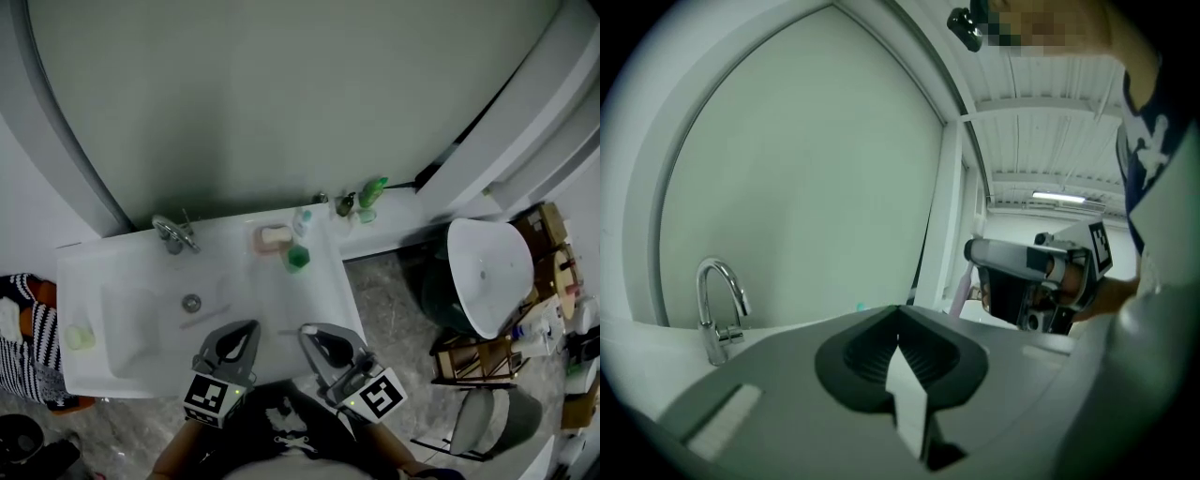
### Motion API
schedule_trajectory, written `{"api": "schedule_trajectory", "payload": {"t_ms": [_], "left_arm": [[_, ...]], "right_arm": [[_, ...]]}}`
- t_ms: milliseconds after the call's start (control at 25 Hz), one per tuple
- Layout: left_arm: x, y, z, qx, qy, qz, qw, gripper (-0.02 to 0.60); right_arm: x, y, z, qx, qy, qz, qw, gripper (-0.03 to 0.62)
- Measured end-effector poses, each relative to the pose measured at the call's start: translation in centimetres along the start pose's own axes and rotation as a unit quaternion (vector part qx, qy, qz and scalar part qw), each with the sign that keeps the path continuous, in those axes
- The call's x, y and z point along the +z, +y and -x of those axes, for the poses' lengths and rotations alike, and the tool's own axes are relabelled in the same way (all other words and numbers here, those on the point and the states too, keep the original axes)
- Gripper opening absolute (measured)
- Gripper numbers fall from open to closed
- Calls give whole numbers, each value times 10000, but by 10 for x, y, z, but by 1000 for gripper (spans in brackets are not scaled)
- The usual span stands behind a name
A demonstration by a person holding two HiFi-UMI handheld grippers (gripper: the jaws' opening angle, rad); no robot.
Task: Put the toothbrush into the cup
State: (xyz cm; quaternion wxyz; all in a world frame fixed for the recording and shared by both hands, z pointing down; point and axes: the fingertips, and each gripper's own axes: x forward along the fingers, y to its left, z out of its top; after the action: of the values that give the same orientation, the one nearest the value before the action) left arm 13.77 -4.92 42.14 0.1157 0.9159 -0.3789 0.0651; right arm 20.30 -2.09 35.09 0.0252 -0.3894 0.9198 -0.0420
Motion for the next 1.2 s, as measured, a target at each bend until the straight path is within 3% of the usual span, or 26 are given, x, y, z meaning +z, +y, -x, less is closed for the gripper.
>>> {"api": "schedule_trajectory", "payload": {"t_ms": [160,320,840,1200], "left_arm": [[14,3,-15,73,-189,216,9996,0],[21,7,-25,115,-240,-27,9996,0],[27,33,-55,156,-82,-141,9997,0],[15,51,-67,257,69,71,9996,0]], "right_arm": [[1,-20,-9,29,14,2,10000,15],[3,-36,-16,60,-25,107,9999,15],[4,-90,-43,-74,-86,138,9998,15],[-7,-117,-62,-186,63,150,9997,15]]}}
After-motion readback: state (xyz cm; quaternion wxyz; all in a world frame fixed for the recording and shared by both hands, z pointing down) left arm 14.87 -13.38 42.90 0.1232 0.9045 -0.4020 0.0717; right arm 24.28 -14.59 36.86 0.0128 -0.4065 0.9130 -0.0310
